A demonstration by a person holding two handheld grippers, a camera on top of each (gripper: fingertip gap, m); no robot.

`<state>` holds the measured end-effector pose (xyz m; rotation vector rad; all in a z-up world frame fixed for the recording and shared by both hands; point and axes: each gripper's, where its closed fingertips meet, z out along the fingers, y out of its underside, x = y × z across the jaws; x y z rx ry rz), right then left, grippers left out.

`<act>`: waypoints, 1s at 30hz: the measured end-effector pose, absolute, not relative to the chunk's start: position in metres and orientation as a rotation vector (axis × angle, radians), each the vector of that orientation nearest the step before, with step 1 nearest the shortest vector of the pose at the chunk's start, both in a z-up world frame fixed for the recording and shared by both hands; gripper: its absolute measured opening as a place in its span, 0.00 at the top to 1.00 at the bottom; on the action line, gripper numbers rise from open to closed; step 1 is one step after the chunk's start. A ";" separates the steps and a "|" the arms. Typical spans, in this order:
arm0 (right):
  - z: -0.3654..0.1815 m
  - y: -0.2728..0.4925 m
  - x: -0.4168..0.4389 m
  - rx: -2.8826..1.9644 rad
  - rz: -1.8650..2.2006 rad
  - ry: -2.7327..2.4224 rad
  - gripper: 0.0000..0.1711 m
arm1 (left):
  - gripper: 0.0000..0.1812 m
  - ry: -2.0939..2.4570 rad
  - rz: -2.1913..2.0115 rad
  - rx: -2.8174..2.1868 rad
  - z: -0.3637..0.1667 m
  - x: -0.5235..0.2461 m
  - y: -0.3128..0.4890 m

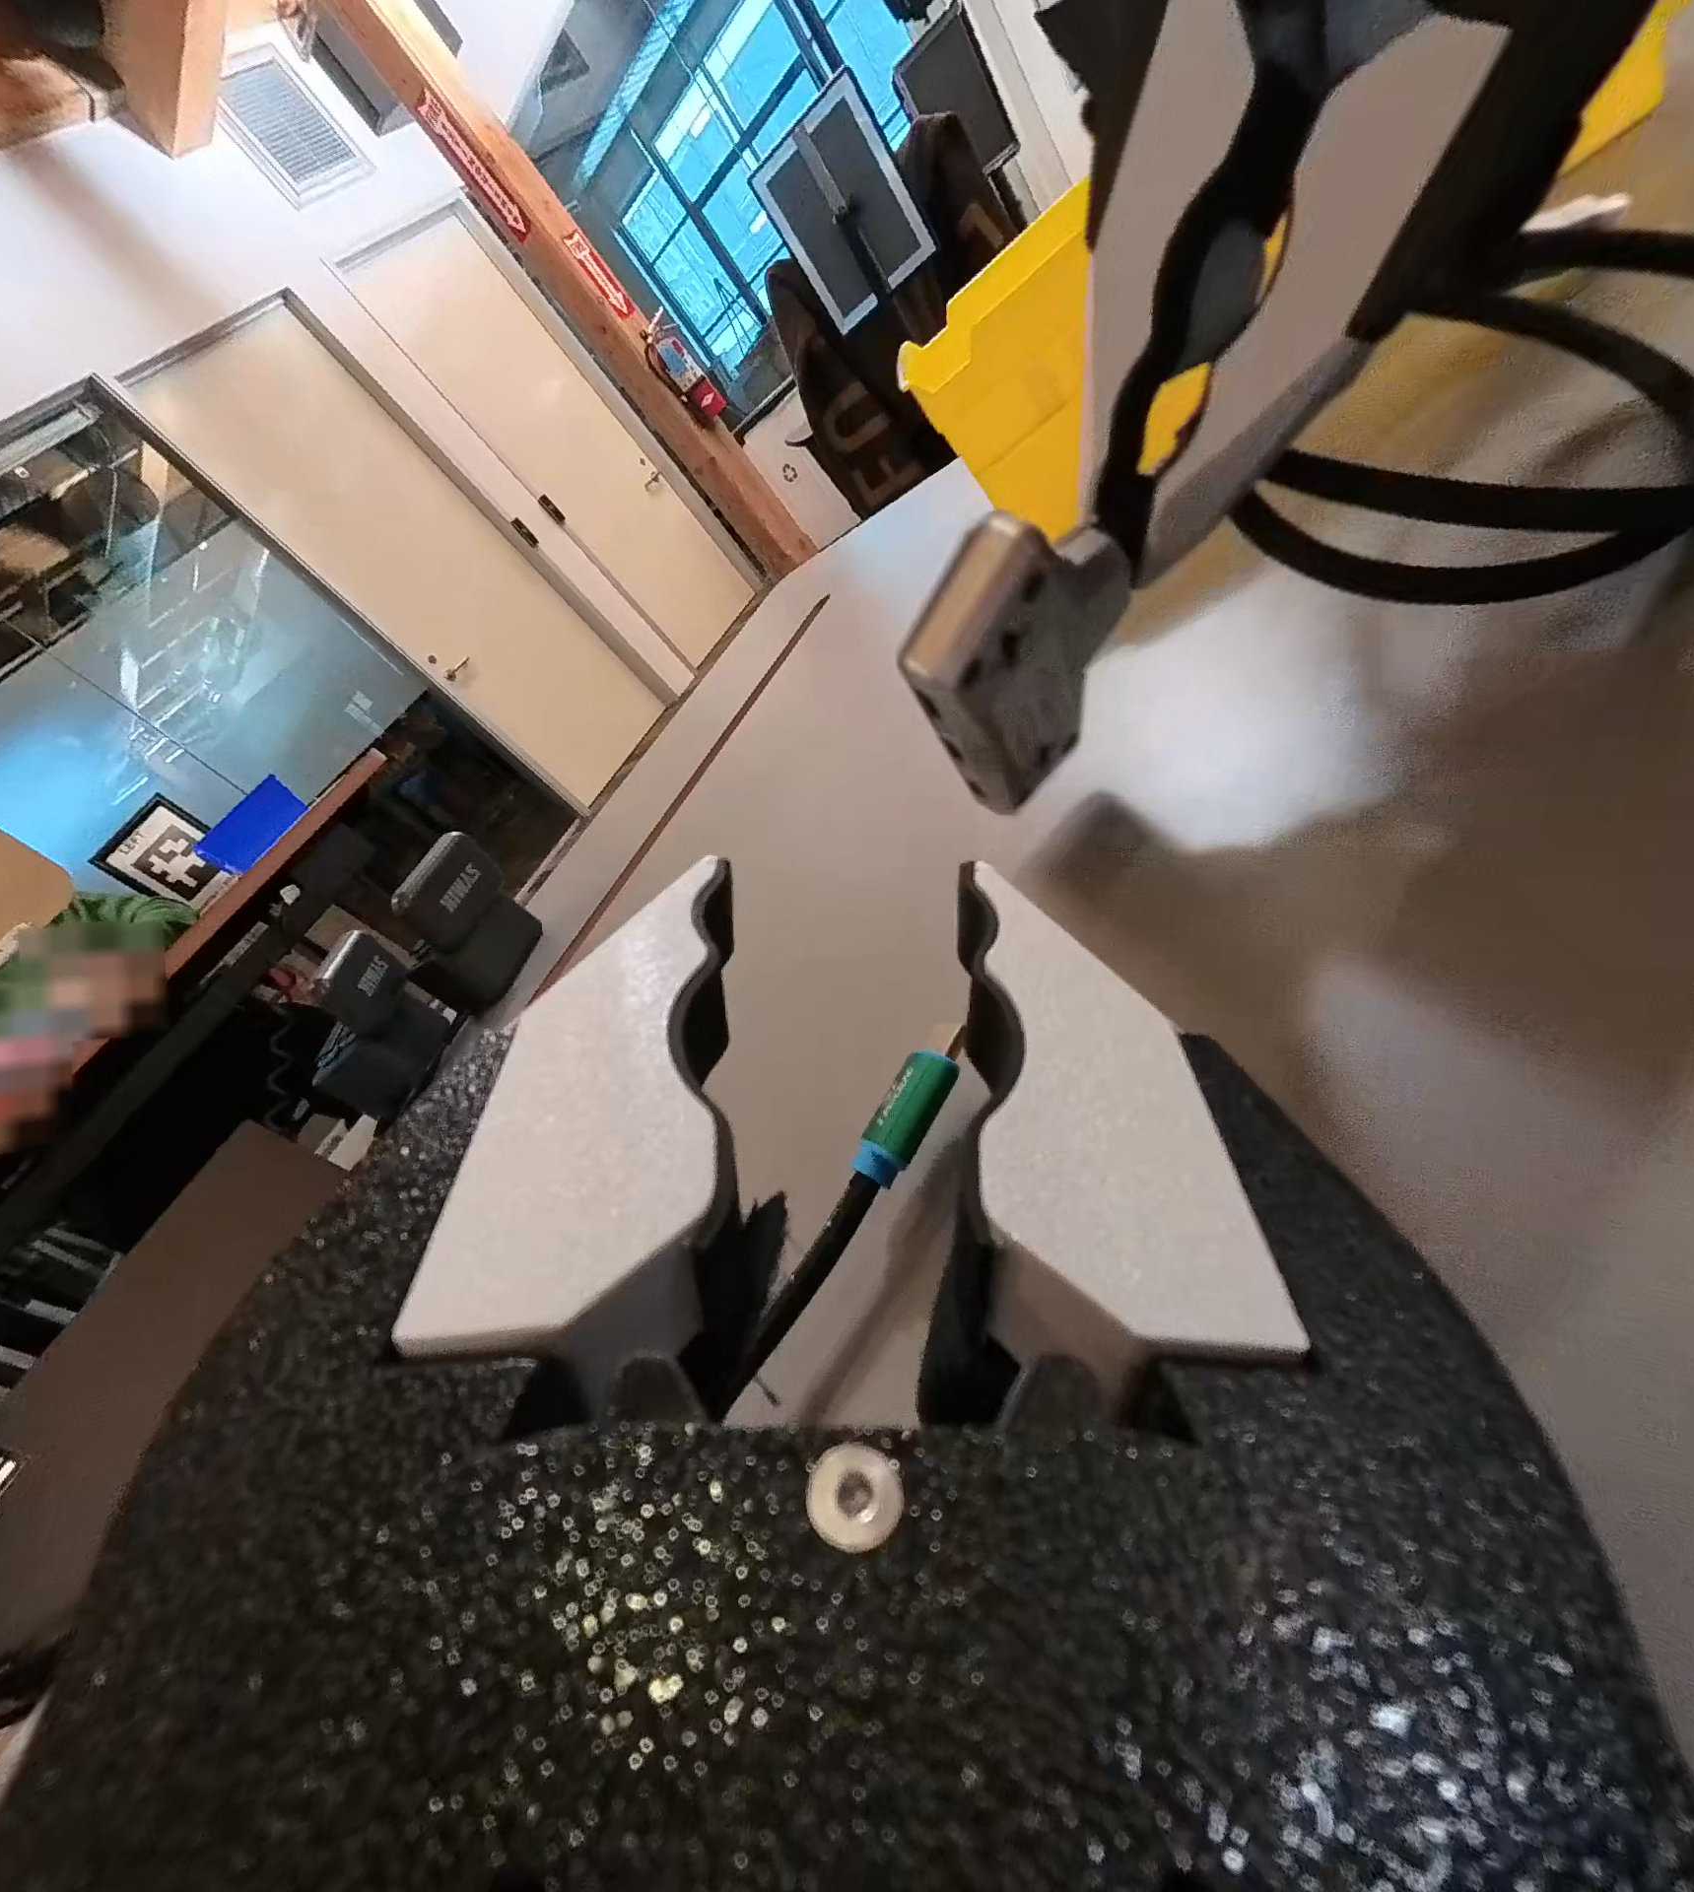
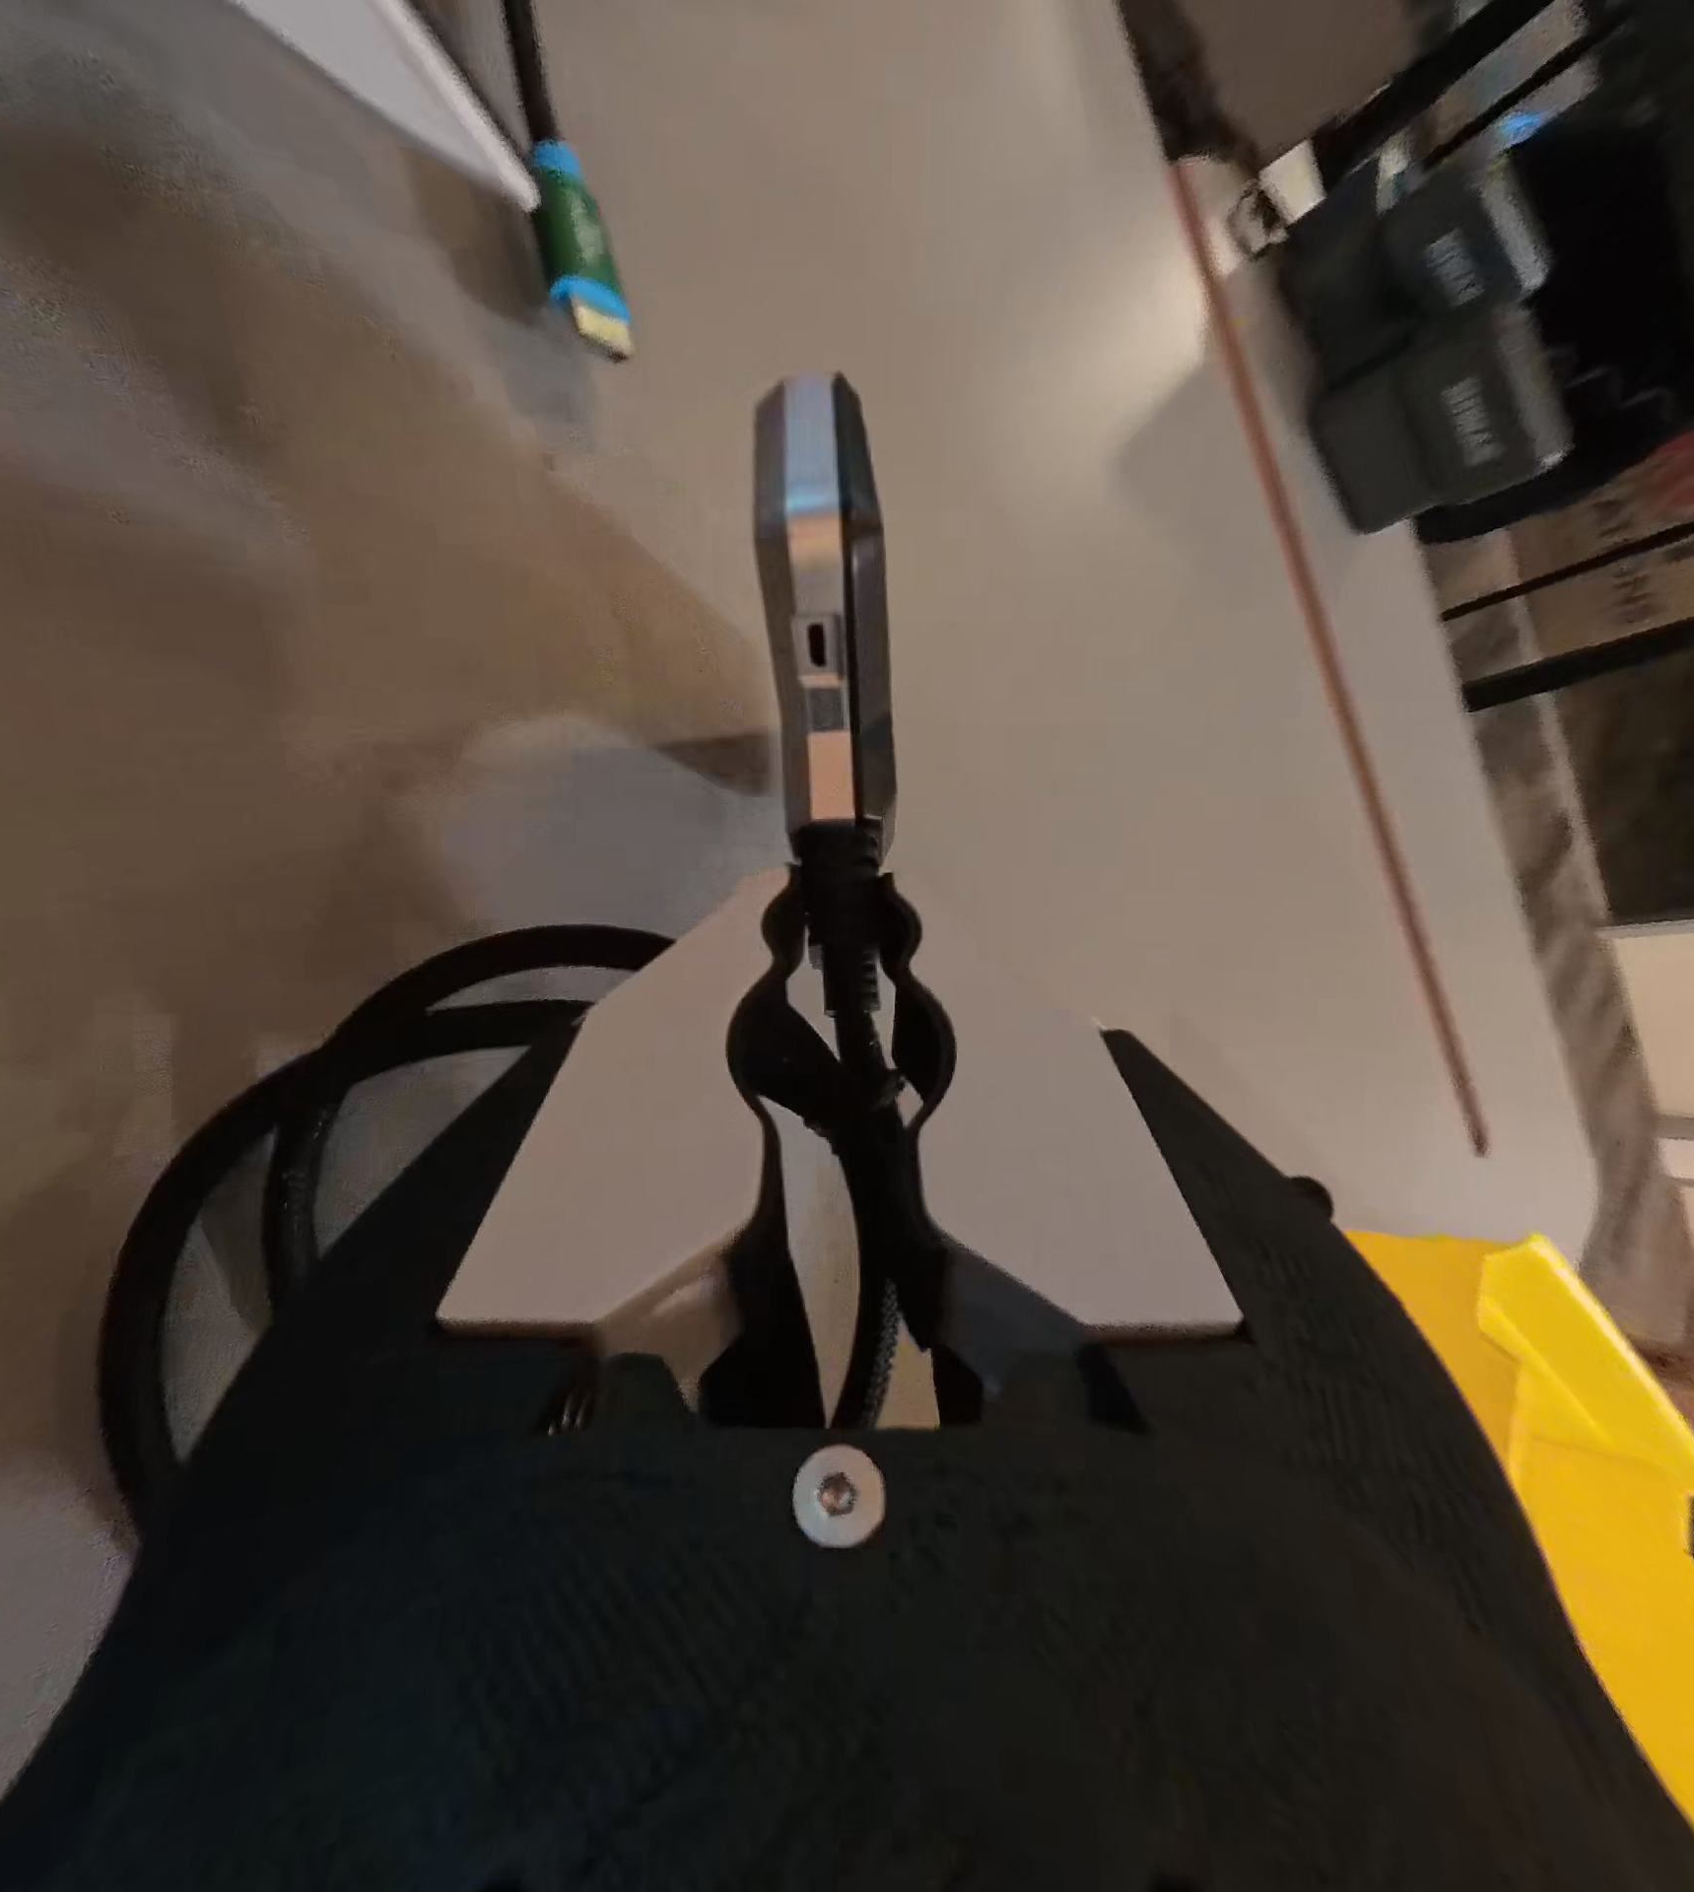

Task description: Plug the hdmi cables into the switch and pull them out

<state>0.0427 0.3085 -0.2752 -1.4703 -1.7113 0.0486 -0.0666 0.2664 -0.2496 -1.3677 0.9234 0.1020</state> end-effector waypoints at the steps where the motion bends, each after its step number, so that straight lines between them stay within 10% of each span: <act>1: -0.269 0.311 0.043 -1.450 0.043 -1.681 0.93 | 0.77 0.926 0.104 -1.365 -0.250 -0.066 0.266; 30: 0.033 0.417 0.188 -1.053 0.157 -0.709 0.93 | 0.83 0.954 0.127 -1.344 -0.251 -0.063 0.266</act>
